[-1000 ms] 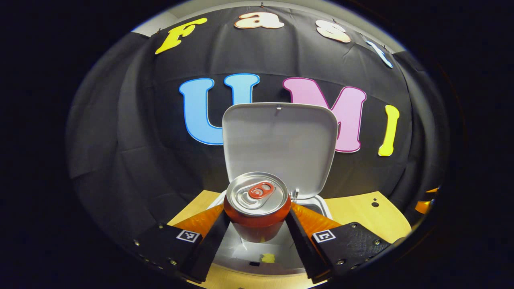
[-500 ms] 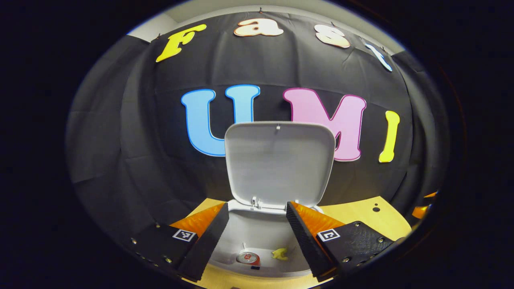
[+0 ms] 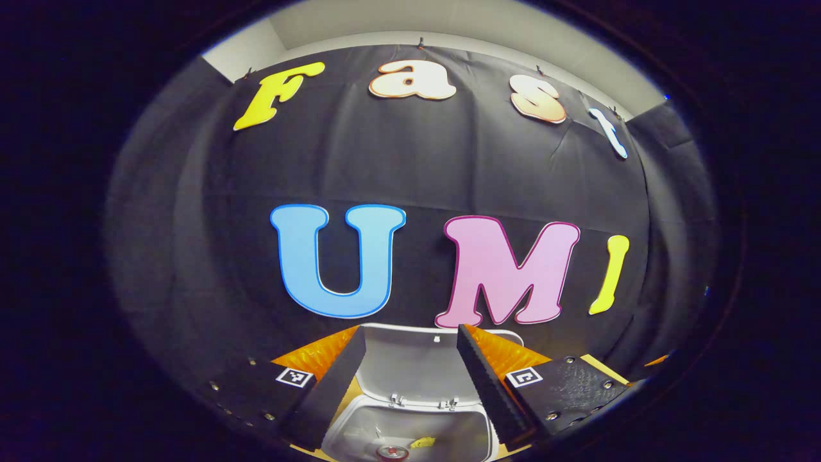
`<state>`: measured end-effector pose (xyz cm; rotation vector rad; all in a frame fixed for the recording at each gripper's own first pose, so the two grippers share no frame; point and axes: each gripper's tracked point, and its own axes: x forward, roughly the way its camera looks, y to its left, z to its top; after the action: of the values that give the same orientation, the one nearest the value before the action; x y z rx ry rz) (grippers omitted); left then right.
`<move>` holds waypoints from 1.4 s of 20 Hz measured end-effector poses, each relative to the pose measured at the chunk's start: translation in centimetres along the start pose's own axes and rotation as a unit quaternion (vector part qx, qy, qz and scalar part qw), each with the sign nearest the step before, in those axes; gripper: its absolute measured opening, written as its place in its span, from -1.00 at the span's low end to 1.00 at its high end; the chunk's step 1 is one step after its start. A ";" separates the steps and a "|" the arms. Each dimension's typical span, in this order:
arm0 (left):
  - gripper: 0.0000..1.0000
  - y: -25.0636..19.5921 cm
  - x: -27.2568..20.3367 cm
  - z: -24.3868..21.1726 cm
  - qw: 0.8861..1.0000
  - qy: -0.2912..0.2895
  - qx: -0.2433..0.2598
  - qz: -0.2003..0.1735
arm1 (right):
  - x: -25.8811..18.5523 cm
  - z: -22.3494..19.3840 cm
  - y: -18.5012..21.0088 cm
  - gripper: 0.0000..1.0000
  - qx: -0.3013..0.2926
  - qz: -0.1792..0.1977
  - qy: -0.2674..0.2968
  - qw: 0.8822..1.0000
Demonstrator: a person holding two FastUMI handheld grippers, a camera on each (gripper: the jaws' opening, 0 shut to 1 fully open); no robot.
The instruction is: Press the lid of the desktop garbage bin to open it, pick up the crumpled paper on the desktop and throw it into the bin, then pick up the pop can on the desktop and drop it into the bin, and finally close the garbage bin lid.
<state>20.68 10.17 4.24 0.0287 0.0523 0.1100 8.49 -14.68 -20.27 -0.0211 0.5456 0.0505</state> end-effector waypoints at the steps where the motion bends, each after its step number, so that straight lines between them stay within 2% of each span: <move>1: 0.90 -0.9 0.4 0.8 1.000 -0.005 0.001 -0.015 | 0.3 0.0 0.4 0.96 0.001 0.005 0.000 1.000; 8: 0.87 -3.5 4.7 3.4 0.996 -0.018 0.056 -0.061 | 1.5 0.4 1.8 0.96 0.004 0.020 -0.005 1.000; 11: 0.87 -3.1 5.9 2.0 0.996 0.006 0.053 -0.066 | 1.6 0.2 1.8 0.96 0.003 0.019 -0.003 1.000; 15: 0.87 -2.5 6.2 -1.1 0.997 0.052 0.023 -0.061 | 1.7 -0.2 1.5 0.96 0.006 0.012 0.005 1.000; 22: 0.89 -2.8 1.6 -2.9 0.994 0.076 0.032 -0.066 | 2.0 0.8 3.0 0.96 0.030 0.028 -0.006 0.999; 28: 0.89 -2.8 -4.5 -7.3 0.995 0.087 0.022 -0.051 | 1.5 0.8 4.8 0.96 0.007 0.042 -0.015 0.999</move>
<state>16.16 7.10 -2.94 0.0607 0.2310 0.0096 9.96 -9.75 -20.39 0.0154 0.5165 0.1286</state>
